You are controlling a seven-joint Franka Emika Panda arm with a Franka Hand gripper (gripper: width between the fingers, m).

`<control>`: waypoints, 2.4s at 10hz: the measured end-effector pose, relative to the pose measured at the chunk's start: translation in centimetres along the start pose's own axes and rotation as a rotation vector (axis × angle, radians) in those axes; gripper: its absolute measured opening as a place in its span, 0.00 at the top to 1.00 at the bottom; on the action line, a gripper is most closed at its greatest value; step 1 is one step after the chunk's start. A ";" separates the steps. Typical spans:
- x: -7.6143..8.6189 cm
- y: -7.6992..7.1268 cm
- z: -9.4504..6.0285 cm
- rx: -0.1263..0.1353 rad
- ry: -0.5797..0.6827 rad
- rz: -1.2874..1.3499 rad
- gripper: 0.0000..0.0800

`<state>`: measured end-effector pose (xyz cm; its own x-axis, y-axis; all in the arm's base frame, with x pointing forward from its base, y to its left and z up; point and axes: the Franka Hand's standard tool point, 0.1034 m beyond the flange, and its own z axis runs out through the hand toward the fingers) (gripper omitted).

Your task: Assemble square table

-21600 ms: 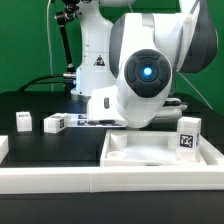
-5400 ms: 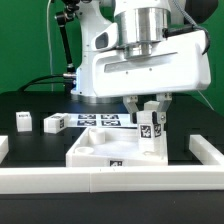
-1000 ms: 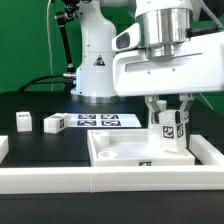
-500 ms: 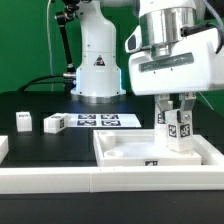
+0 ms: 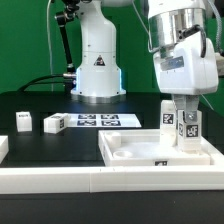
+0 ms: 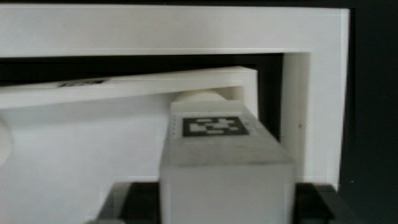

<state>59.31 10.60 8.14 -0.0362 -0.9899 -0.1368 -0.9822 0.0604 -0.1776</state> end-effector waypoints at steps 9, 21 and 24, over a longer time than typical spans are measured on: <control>-0.8 0.5 0.3 -0.025 -0.030 0.400 0.63; -0.6 0.0 -0.1 -0.071 -0.029 -0.655 0.19; -0.7 -0.2 -0.3 -0.096 -0.048 -0.926 0.19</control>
Offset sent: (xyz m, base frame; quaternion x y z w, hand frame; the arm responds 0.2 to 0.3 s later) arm -0.0010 0.0030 -0.0010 -0.0278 -0.0017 0.2072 0.9779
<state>59.49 11.22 8.54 0.7747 -0.6319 -0.0213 -0.6270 -0.7635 -0.1545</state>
